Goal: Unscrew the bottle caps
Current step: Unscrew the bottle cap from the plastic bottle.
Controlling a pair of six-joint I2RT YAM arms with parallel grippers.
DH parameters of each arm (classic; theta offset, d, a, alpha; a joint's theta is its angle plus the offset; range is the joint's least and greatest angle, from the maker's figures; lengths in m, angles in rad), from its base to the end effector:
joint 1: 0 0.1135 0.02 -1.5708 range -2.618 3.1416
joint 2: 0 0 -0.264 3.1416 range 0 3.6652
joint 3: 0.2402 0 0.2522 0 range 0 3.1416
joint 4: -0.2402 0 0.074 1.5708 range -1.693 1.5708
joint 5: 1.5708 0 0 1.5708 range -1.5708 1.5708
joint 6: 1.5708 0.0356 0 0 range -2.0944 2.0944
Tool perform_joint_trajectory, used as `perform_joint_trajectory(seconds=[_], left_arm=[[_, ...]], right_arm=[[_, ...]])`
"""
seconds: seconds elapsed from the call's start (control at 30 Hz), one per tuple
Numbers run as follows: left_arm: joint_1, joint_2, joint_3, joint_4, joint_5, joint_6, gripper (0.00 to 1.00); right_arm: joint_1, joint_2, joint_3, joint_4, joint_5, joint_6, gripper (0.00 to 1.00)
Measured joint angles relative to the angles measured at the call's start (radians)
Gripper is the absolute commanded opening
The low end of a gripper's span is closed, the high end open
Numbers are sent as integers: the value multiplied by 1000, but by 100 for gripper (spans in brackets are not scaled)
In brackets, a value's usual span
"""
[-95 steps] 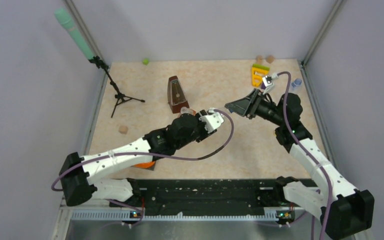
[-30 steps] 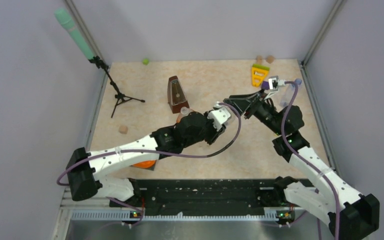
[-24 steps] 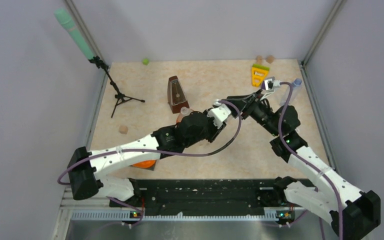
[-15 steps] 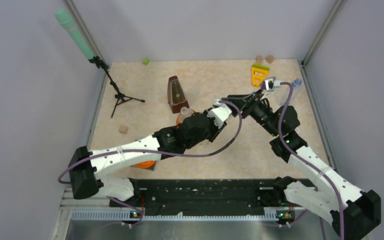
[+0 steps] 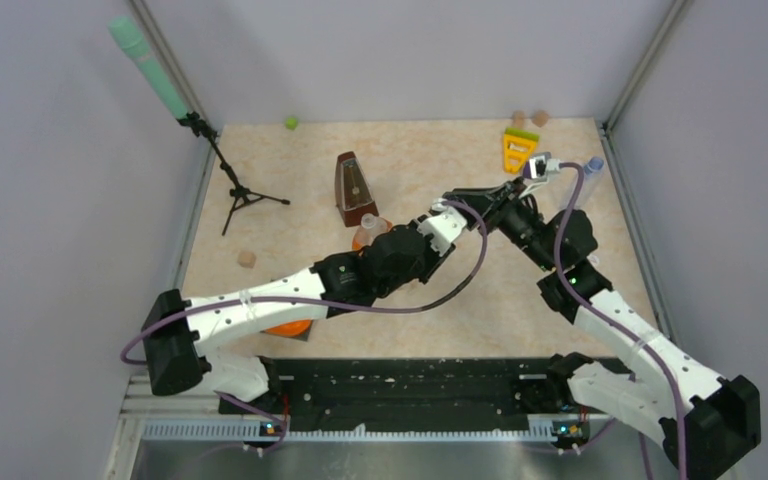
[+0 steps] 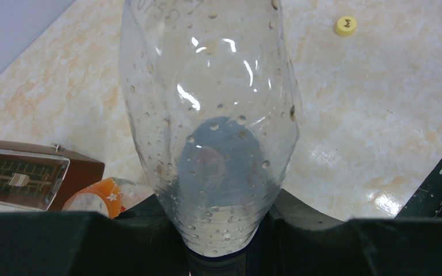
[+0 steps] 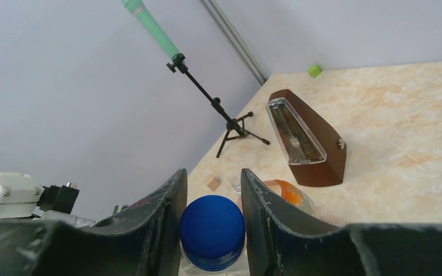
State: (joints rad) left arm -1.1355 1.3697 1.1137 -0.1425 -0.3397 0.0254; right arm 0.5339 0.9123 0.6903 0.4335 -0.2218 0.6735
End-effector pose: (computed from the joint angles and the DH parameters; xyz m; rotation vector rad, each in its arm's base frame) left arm 0.1451 -0.2839 0.3265 0.8854 1.7558 -0.3989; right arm 0.1827 0.1171 0.3497 -0.0982 1.4604 1.1515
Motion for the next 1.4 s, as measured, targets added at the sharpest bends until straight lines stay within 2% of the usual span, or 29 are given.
perform_joint_trajectory(seconds=[0.03, 0.1, 0.2, 0.3, 0.37, 0.43, 0.6, 0.77, 0.83, 0.87, 1.0, 1.07, 1.17, 1.27, 1.37, 1.4], left_arm=[[0, 2, 3, -1, 0, 0, 0], [0, 6, 8, -2, 0, 1, 0], [-5, 8, 10, -2, 2, 0, 0], [-6, 8, 10, -2, 2, 0, 0], [-6, 8, 10, -2, 2, 0, 0], [-6, 8, 10, -2, 2, 0, 0], [-6, 8, 10, -2, 8, -1, 0], [0, 7, 10, -2, 48, -1, 0], [34, -2, 8, -7, 127, -3, 0], [69, -14, 1, -8, 216, -8, 0], [257, -74, -46, 4, 686, -31, 0], [319, -79, -47, 10, 858, -44, 0], [382, -77, -46, 47, 1116, -89, 0], [401, -61, -46, 127, 1290, -167, 0], [406, -38, -51, 241, 1394, -255, 0], [407, -37, -58, 267, 1403, -270, 0]], right_arm=[[0, 0, 0, 2, 0, 2, 46], [0, 0, 0, 13, 6, 7, 40], [0, 0, 0, 20, 20, 9, 42], [0, 0, 0, 23, 30, 10, 39], [0, -1, 0, 23, 33, 13, 28], [0, -3, 0, 23, 35, 18, 23], [0, -3, 0, 20, 35, 25, 0], [0, -7, -1, 22, 17, 18, 0], [-5, -6, -1, 23, -2, 8, 0], [-8, -6, -1, 24, -19, 2, 0], [-27, -4, -1, 59, -148, -6, 0], [-48, -4, -1, 105, -240, 5, 0], [-72, -4, -9, 204, -369, 45, 0], [-82, -2, -13, 322, -450, 95, 1], [-87, -2, -18, 407, -475, 128, 27], [-88, -2, -18, 417, -476, 134, 39]])
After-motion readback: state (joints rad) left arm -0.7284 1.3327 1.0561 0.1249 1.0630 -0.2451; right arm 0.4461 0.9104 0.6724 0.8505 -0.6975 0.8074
